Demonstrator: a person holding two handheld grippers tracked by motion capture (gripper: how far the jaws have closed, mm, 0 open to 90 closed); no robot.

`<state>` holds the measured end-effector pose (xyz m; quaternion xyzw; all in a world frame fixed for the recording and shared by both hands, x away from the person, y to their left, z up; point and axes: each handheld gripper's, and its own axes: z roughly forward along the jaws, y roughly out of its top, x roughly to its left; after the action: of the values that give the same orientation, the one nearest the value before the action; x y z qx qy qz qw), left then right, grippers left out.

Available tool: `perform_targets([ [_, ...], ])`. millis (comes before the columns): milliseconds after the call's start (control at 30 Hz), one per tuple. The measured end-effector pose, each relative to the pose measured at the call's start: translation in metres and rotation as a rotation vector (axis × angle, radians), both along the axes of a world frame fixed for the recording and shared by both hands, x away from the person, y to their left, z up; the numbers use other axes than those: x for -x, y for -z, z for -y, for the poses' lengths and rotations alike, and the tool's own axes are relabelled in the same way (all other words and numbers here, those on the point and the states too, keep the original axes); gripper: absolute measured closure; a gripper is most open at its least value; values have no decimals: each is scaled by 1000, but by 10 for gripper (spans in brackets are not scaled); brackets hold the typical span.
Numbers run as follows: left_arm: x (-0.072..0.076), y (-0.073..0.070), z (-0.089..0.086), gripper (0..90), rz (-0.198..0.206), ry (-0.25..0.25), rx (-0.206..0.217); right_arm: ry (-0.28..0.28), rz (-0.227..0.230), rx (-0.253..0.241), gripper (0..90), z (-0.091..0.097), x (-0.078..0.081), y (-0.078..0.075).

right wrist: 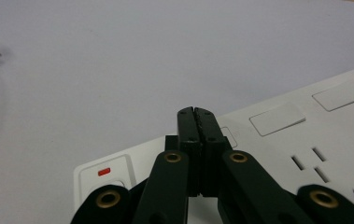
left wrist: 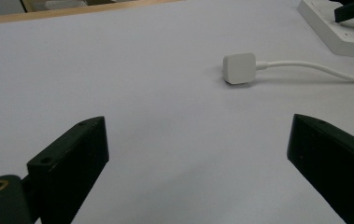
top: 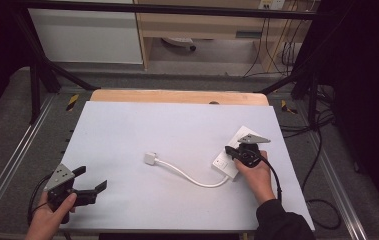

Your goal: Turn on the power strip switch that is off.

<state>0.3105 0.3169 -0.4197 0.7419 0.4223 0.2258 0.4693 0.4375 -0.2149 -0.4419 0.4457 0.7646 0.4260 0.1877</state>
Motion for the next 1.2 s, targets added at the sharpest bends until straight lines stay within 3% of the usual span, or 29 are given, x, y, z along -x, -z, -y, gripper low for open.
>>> perform_targets([
  [267,0,0,0,58,0,0,-1,-7,-12,11,900,-1,0,1],
  [500,0,0,0,58,2,0,-1,-38,4,16,900,-7,2,2],
  [1200,0,0,0,58,3,-2,-2,-8,33,-24,900,-1,1,-4],
])
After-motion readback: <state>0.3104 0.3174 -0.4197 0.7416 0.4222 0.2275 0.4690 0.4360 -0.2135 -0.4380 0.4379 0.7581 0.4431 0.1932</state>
